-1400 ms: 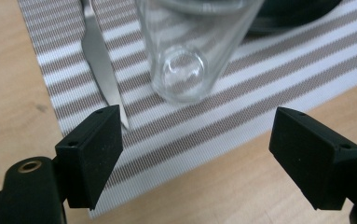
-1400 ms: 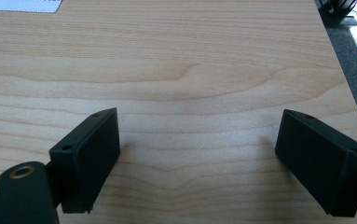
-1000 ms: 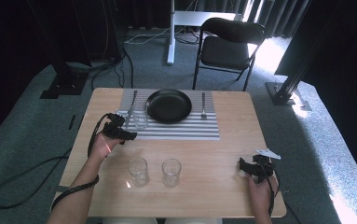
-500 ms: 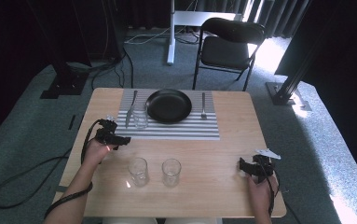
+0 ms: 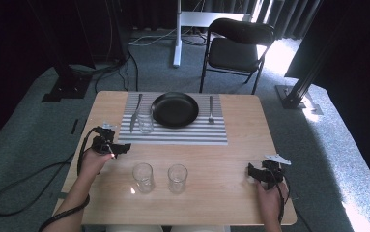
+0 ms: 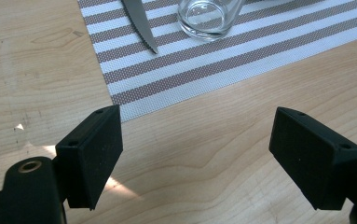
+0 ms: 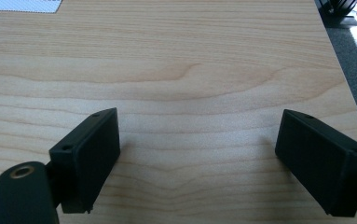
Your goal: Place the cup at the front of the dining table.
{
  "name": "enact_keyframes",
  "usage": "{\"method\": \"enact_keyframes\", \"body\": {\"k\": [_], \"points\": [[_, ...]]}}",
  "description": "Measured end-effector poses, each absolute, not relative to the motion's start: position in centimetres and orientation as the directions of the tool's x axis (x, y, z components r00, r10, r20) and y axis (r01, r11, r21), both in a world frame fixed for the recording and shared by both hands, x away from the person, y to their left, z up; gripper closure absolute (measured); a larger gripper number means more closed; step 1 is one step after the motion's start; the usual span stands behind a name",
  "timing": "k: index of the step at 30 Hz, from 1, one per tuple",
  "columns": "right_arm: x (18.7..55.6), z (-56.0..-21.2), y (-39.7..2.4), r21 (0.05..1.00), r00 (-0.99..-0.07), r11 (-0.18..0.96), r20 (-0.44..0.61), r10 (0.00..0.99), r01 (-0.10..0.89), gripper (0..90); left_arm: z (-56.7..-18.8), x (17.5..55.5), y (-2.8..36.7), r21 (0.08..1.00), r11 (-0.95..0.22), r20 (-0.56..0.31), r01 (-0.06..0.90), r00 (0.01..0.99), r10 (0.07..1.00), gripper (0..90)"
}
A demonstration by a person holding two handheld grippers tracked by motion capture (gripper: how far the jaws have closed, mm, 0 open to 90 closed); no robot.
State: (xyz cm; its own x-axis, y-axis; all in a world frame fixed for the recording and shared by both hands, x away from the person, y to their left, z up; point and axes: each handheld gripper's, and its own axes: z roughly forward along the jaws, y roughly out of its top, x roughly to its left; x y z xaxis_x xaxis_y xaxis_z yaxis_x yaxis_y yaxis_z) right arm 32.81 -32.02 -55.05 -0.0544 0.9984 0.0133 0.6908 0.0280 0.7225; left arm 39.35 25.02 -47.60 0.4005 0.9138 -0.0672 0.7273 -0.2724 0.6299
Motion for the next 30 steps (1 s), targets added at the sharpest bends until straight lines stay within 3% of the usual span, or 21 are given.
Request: {"method": "enact_keyframes", "body": {"k": [7, 30], "points": [[32.8, -55.1, -32.0, 0.722, -0.054, 0.028, 0.013, 0.998, 0.691, 13.2, -47.8, 38.2, 25.8, 0.656, -0.226, -0.104, 0.72, 0.383, 0.918, 17.9], [32.8, -55.0, -32.0, 0.722, -0.054, 0.028, 0.013, 0.998, 0.691, 13.2, -49.0, 33.4, 28.0, 0.703, -0.178, -0.066, 0.688, 0.312, 0.948, 17.9]]}}
